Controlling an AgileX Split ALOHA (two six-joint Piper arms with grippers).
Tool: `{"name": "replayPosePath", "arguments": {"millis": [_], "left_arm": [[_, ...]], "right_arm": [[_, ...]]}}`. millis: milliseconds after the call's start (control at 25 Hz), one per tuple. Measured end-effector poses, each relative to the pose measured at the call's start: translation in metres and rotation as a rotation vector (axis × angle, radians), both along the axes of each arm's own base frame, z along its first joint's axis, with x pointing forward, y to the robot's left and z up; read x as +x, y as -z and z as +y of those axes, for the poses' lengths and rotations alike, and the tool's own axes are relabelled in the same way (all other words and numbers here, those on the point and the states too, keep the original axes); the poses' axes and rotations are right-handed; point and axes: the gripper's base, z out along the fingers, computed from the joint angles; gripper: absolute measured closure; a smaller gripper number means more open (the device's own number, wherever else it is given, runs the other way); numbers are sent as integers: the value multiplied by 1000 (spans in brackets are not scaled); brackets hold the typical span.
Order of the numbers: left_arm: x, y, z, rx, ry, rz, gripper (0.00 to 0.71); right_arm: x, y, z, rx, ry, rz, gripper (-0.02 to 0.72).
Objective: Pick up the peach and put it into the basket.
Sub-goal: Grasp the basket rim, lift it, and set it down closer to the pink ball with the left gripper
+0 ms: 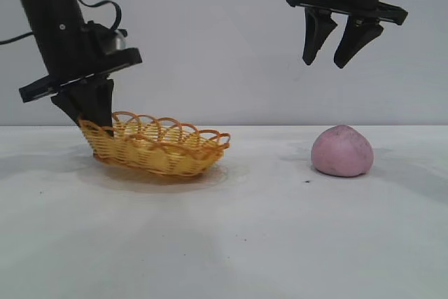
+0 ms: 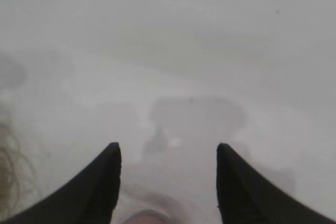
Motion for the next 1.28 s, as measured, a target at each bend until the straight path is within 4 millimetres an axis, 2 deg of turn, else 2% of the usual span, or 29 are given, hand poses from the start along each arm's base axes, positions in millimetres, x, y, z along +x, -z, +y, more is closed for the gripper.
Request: {"name": "replayPosePath", "arguments": {"millis": [200, 440, 480, 960, 1040, 1080, 1120, 1280], "left_arm": [[-22, 16, -16, -52, -21, 14, 710], [-33, 18, -47, -75, -13, -14, 710], [-34, 18, -50, -76, -15, -18, 659], [-48, 32, -46, -71, -60, 38, 659], [-49, 33, -46, -69, -60, 41, 599], [-49, 33, -46, -69, -60, 41, 600], [-49, 33, -46, -69, -60, 41, 531], [-49, 33, -46, -69, -60, 41, 387]], "right_arm": [[0, 0, 0, 1, 0, 0, 308], [0, 0, 0, 1, 0, 0, 308], [0, 0, 0, 1, 0, 0, 308], [0, 0, 0, 2, 1, -3, 308], [0, 0, 0, 2, 1, -3, 308], [0, 0, 0, 2, 1, -3, 308], [0, 0, 0, 2, 1, -3, 308], [0, 0, 0, 2, 1, -3, 308]]}}
